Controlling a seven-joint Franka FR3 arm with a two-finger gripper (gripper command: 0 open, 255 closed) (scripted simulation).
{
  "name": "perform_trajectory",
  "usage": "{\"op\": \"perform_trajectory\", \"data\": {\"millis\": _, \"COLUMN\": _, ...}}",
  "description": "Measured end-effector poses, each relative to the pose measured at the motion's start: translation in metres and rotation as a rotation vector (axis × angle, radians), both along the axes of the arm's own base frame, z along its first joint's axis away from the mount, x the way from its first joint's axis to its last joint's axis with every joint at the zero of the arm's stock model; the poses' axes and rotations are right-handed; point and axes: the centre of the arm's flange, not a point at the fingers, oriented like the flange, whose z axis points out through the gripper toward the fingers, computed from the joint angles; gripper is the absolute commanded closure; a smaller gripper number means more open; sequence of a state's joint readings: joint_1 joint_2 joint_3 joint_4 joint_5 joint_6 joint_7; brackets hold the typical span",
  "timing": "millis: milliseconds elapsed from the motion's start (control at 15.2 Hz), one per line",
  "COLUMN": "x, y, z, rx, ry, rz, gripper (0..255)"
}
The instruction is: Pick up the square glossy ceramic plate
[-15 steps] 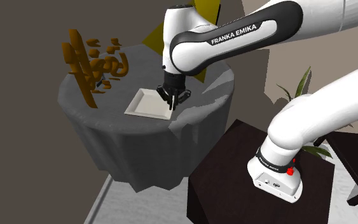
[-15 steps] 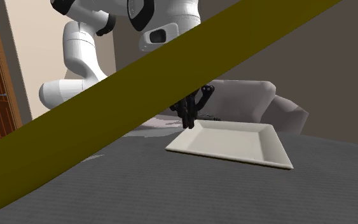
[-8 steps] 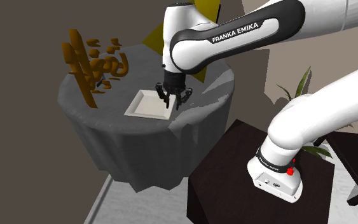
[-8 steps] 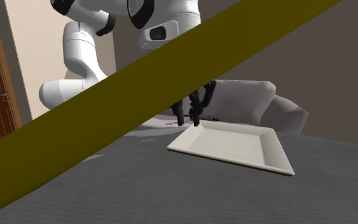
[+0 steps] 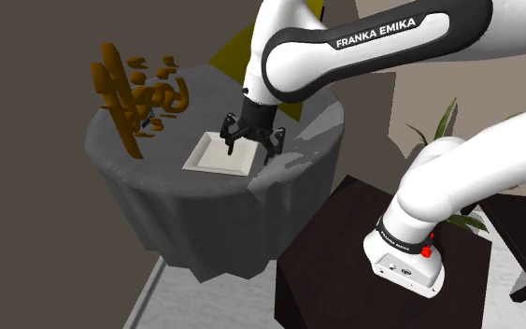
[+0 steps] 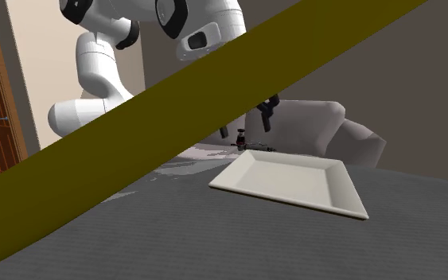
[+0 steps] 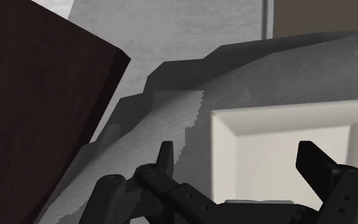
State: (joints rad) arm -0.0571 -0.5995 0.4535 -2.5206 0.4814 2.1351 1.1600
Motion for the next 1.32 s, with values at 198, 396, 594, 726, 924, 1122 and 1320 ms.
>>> {"op": "perform_trajectory", "data": {"millis": 198, "x": -0.001, "y": 0.000, "z": -0.015, "rx": 0.003, "ry": -0.001, "rz": 0.000, "gripper": 0}}
{"op": "perform_trajectory", "data": {"millis": 396, "x": -0.001, "y": 0.000, "z": -0.026, "rx": 0.003, "ry": -0.001, "rz": 0.000, "gripper": 255}}
{"op": "perform_trajectory", "data": {"millis": 594, "x": -0.001, "y": 0.000, "z": -0.028, "rx": 0.003, "ry": -0.001, "rz": 0.000, "gripper": 255}}
{"op": "perform_trajectory", "data": {"millis": 726, "x": 0.000, "y": 0.000, "z": -0.027, "rx": 0.004, "ry": -0.002, "rz": 0.000, "gripper": 255}}
{"op": "perform_trajectory", "data": {"millis": 924, "x": 0.000, "y": 0.000, "z": -0.026, "rx": 0.004, "ry": -0.005, "rz": 0.000, "gripper": 255}}
{"op": "perform_trajectory", "data": {"millis": 1122, "x": -0.001, "y": 0.000, "z": -0.024, "rx": 0.004, "ry": -0.004, "rz": 0.000, "gripper": 255}}
{"op": "perform_trajectory", "data": {"millis": 1320, "x": 0.000, "y": -0.001, "z": -0.021, "rx": 0.004, "ry": -0.003, "rz": 0.000, "gripper": 0}}
